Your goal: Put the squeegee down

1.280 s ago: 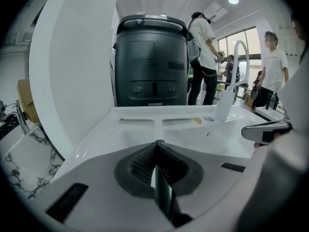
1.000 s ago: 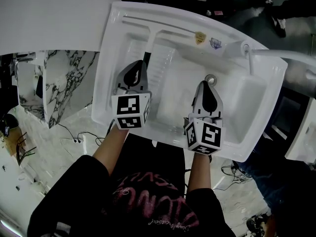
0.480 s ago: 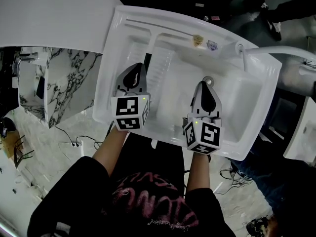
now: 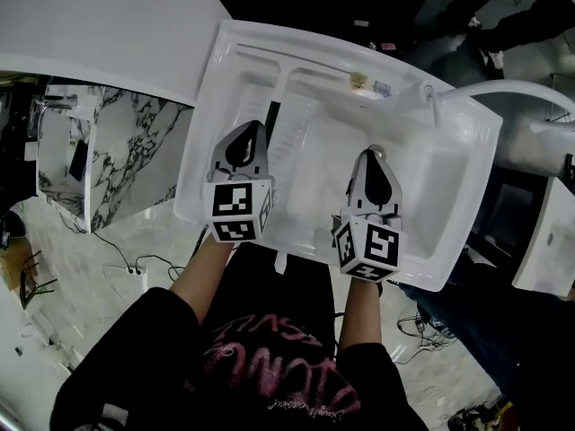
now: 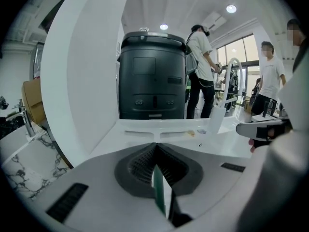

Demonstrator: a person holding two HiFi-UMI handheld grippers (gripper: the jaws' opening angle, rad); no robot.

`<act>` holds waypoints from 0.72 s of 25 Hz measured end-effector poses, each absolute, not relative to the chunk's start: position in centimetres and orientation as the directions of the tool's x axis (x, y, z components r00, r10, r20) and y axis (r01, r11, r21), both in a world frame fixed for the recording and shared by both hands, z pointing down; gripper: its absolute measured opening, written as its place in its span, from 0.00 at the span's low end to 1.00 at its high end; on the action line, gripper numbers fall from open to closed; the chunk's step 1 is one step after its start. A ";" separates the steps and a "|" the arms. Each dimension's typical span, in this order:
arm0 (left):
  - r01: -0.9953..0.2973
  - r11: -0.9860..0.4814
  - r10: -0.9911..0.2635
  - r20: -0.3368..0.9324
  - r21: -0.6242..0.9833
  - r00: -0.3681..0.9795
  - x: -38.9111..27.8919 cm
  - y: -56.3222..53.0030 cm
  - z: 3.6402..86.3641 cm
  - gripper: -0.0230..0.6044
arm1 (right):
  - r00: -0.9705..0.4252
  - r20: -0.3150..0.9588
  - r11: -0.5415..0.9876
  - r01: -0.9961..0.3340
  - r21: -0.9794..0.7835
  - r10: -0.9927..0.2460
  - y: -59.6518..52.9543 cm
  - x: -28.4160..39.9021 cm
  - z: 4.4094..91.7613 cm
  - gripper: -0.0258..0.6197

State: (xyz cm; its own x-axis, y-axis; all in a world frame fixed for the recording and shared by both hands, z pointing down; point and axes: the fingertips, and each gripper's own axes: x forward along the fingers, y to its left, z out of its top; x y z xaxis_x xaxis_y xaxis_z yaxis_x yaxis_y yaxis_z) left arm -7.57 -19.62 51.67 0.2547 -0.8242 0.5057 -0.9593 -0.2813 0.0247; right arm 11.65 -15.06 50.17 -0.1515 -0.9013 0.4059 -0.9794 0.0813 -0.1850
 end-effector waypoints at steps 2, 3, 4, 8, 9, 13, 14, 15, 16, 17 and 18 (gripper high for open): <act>-0.962 -0.273 -0.831 0.498 0.027 0.250 -7.9 -19.5 51.1 0.05 | -0.150 0.396 0.082 -0.980 -0.184 -0.906 -14.9 11.5 49.6 0.07; -0.963 -0.270 -0.833 0.495 0.029 0.248 -8.0 -19.4 50.8 0.05 | -0.151 0.392 0.083 -0.979 -0.183 -0.908 -14.9 11.5 49.3 0.07; -0.963 -0.268 -0.835 0.492 0.029 0.248 -8.2 -19.3 50.6 0.05 | -0.151 0.388 0.085 -0.979 -0.183 -0.909 -14.8 11.4 49.0 0.07; -0.962 -0.271 -0.839 0.482 0.033 0.253 -8.3 -19.0 49.7 0.05 | -0.149 0.374 0.087 -0.980 -0.178 -0.915 -14.6 11.3 48.0 0.07; -0.961 -0.274 -0.840 0.478 0.033 0.256 -8.2 -18.9 49.5 0.05 | -0.148 0.370 0.087 -0.980 -0.176 -0.917 -14.6 11.3 47.8 0.07; -0.958 -0.284 -0.843 0.468 0.035 0.267 -8.0 -18.4 48.9 0.05 | -0.146 0.356 0.088 -0.981 -0.172 -0.923 -14.5 11.3 47.0 0.07; -0.958 -0.286 -0.843 0.466 0.036 0.270 -7.9 -18.3 48.8 0.05 | -0.144 0.352 0.088 -0.981 -0.171 -0.925 -14.5 11.3 46.8 0.07; -0.957 -0.288 -0.843 0.464 0.037 0.272 -7.8 -18.3 48.6 0.05 | -0.143 0.349 0.088 -0.981 -0.170 -0.926 -14.5 11.3 46.6 0.07; -0.956 -0.290 -0.844 0.462 0.038 0.274 -7.8 -18.2 48.4 0.05 | -0.142 0.346 0.087 -0.982 -0.169 -0.927 -14.5 11.3 46.3 0.07; -0.956 -0.291 -0.844 0.459 0.039 0.276 -7.8 -18.2 48.2 0.05 | -0.142 0.343 0.087 -0.982 -0.169 -0.929 -14.4 11.2 46.1 0.07; -0.955 -0.292 -0.845 0.457 0.040 0.278 -7.8 -18.2 48.0 0.05 | -0.141 0.340 0.087 -0.982 -0.168 -0.930 -14.4 11.2 45.9 0.07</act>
